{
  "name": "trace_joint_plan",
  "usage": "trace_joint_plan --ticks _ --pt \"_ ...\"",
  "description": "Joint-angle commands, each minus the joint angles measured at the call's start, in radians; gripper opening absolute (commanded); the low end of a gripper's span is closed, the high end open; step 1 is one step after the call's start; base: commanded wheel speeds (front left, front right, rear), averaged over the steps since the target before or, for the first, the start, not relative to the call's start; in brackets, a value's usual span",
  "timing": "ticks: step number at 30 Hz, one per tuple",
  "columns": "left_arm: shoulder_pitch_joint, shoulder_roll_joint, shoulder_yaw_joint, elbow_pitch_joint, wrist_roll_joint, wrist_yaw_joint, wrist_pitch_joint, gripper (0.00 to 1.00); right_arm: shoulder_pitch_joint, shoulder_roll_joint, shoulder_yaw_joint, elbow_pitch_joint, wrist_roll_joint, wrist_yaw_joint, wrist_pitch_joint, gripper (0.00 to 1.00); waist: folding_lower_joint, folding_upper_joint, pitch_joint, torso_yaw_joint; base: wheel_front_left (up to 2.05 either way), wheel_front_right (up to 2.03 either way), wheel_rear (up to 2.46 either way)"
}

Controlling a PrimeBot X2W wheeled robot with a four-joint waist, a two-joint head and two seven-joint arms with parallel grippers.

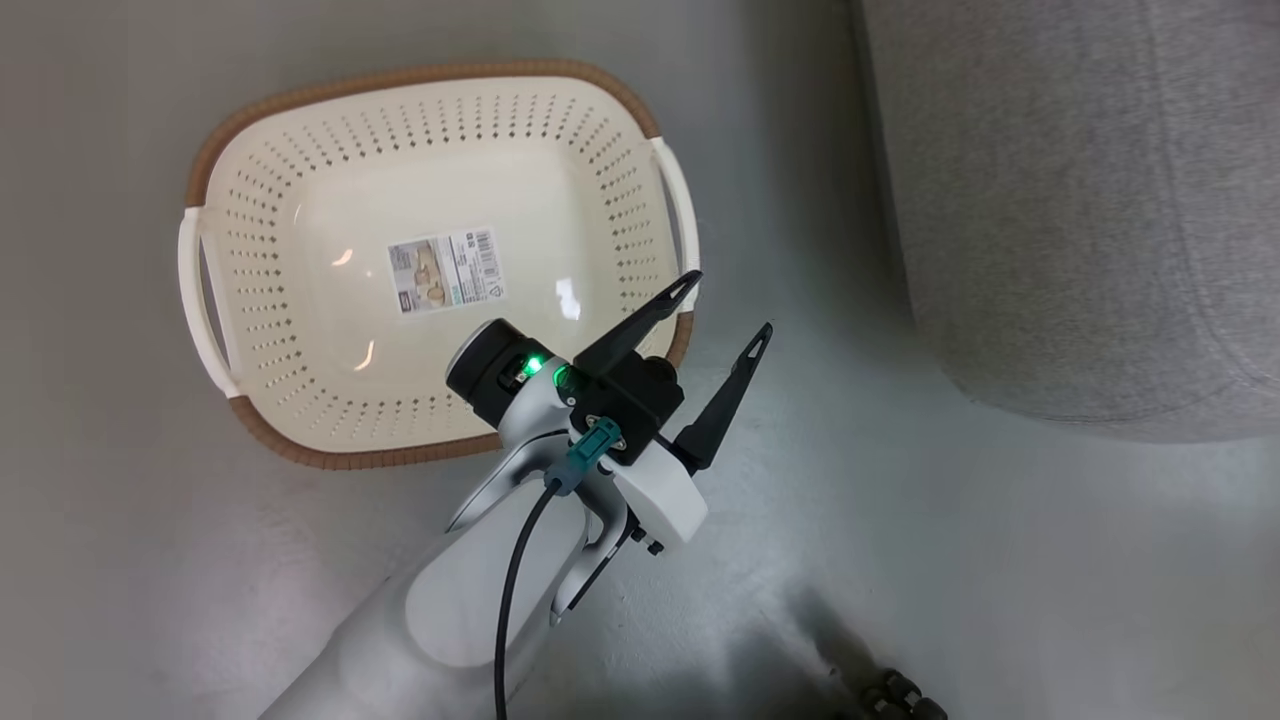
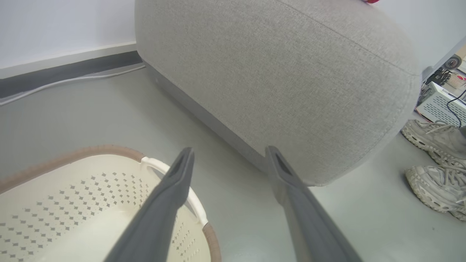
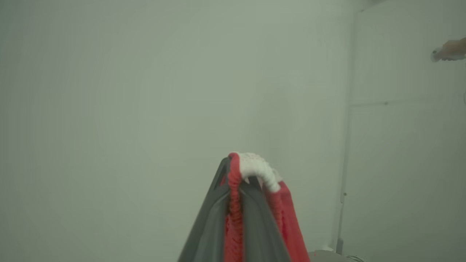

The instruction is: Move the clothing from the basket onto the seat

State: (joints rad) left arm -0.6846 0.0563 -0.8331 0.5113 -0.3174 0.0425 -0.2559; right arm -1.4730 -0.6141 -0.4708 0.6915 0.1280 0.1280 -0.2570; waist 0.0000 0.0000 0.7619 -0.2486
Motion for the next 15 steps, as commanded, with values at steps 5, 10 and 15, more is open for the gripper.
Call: trace_joint_plan --ticks 5,10,15 --pt "-0.020 -0.006 0.002 -0.028 -0.009 0.012 -0.006 1.00 0.041 0.005 0.021 -0.003 0.030 0.003 -0.005 0.00 0.0000 0.0000 0.048 0.042 0.00 0.00 0.00" --pt "-0.022 -0.006 -0.006 -0.034 -0.016 0.016 -0.006 1.00 0.146 0.035 0.062 0.049 0.119 0.003 -0.005 0.00 0.0000 0.0000 0.056 0.059 0.00 0.00 0.00" --pt "-0.030 -0.006 0.000 -0.050 -0.026 0.027 -0.006 1.00 0.286 0.035 0.175 0.115 0.267 0.003 -0.005 0.00 0.0000 0.0000 0.048 0.067 0.00 0.00 0.00"
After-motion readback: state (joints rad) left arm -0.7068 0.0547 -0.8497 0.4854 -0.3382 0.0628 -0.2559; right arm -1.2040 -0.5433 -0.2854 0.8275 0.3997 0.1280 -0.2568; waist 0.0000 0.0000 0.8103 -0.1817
